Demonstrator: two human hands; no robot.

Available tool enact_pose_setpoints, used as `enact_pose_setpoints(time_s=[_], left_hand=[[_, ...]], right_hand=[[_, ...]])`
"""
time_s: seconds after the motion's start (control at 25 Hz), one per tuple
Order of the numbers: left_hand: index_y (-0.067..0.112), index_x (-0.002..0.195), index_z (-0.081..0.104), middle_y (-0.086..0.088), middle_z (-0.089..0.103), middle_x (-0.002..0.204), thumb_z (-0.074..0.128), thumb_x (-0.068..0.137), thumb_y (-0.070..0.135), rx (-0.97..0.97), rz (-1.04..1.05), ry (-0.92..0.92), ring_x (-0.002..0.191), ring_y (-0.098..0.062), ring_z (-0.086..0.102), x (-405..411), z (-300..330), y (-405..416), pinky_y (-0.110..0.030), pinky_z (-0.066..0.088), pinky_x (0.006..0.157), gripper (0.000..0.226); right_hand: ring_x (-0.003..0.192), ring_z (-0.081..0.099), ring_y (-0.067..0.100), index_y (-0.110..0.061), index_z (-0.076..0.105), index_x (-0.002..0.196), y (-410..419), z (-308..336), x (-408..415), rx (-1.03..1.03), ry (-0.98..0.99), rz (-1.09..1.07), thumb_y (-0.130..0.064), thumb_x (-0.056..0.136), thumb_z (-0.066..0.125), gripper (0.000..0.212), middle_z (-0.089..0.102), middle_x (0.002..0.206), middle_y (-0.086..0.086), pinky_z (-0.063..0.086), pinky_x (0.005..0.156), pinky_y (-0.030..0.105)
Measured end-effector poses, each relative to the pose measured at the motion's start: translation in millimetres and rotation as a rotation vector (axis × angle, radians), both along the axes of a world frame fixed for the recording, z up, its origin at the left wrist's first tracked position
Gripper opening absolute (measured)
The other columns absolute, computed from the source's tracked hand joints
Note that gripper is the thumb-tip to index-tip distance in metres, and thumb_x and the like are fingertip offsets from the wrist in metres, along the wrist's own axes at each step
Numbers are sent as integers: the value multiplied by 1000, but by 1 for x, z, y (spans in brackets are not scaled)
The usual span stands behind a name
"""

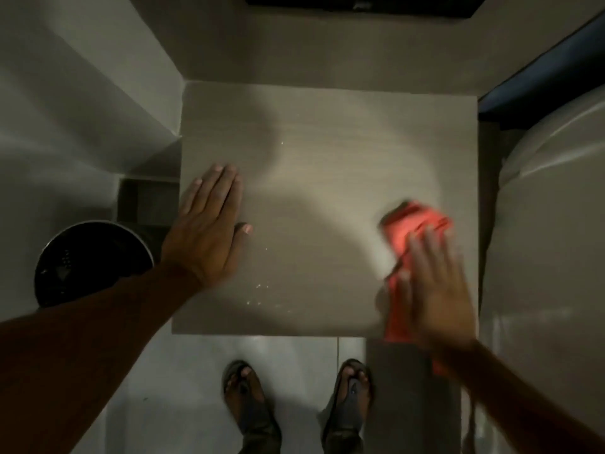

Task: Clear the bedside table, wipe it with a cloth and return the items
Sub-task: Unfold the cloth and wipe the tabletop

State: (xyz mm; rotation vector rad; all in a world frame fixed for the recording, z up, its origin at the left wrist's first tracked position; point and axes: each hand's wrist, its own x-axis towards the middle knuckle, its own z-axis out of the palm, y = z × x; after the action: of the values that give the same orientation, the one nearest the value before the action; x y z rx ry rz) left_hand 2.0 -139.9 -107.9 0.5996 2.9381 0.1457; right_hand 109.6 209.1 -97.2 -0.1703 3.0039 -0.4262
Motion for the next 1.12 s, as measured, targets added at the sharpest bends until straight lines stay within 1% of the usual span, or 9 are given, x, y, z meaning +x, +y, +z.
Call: enact_pose_setpoints(time_s=[0.12, 0.2, 0.36, 0.48, 0.6, 0.76, 0.88, 1.04, 1.12], left_hand=[[1, 159, 18, -21, 19, 169, 29, 99, 41, 8, 16, -41, 158, -35, 13, 0, 0, -1, -50, 10, 129, 74], [1, 159, 18, -21, 20, 169, 30, 98, 40, 8, 16, -30, 158, -34, 14, -1, -1, 0, -50, 10, 129, 73], [0, 159, 19, -22, 21, 168, 31, 98, 39, 22, 8, -7, 157, -36, 15, -1, -5, 1, -51, 11, 129, 73], [1, 158, 21, -23, 24, 167, 29, 99, 41, 29, 5, 7, 156, -37, 17, -2, -4, -1, -52, 13, 128, 73], [-2, 157, 25, -25, 27, 165, 30, 98, 39, 42, 10, 32, 155, -40, 22, 0, -3, 1, -57, 18, 126, 72], [-3, 155, 29, -26, 30, 163, 34, 98, 38, 33, -3, 36, 153, -42, 25, 1, -6, 1, -55, 18, 126, 71], [-5, 155, 29, -27, 29, 164, 30, 99, 39, 26, -8, 9, 154, -42, 24, 2, 0, 2, -53, 15, 126, 71], [-6, 151, 31, -31, 31, 161, 31, 101, 44, 218, 665, 91, 151, -47, 26, 23, 26, 44, -66, 18, 122, 71], [-2, 153, 32, -28, 31, 162, 37, 102, 43, 302, 677, 178, 153, -42, 24, 77, 39, 101, -64, 13, 124, 69]], right_hand=[[156, 15, 42, -8, 33, 156, -5, 2, -133, 34, 66, -389, -47, 105, 19, 66, 28, 165, 21, 18, 124, 60], [155, 16, 44, -7, 33, 156, -71, -10, -151, 4, 97, -261, -44, 104, 24, 64, 28, 165, 22, 19, 124, 59], [153, 20, 45, -5, 41, 153, -140, -3, -11, -65, 10, 180, -34, 103, 42, 58, 32, 163, 22, 26, 120, 61], [155, 18, 42, -8, 41, 154, -132, 9, 17, -178, -56, 135, -40, 100, 52, 63, 30, 165, 18, 22, 122, 61], [158, 11, 34, -19, 30, 159, -105, 18, -23, -343, 37, 53, -54, 102, 37, 67, 21, 169, 8, 9, 126, 56], [155, 22, 37, -13, 39, 154, -17, -3, -44, -112, 83, -227, -42, 104, 40, 58, 33, 164, 18, 18, 124, 58], [156, 18, 35, -17, 37, 156, -10, -16, -42, 43, 40, -191, -43, 102, 41, 60, 28, 166, 18, 11, 128, 52], [156, 18, 35, -20, 33, 157, -8, -21, -46, 35, 57, -162, -45, 101, 35, 61, 28, 166, 17, 10, 127, 51], [156, 18, 35, -20, 33, 157, -5, -23, -46, 31, 61, -166, -46, 101, 33, 61, 28, 166, 17, 11, 127, 51]])
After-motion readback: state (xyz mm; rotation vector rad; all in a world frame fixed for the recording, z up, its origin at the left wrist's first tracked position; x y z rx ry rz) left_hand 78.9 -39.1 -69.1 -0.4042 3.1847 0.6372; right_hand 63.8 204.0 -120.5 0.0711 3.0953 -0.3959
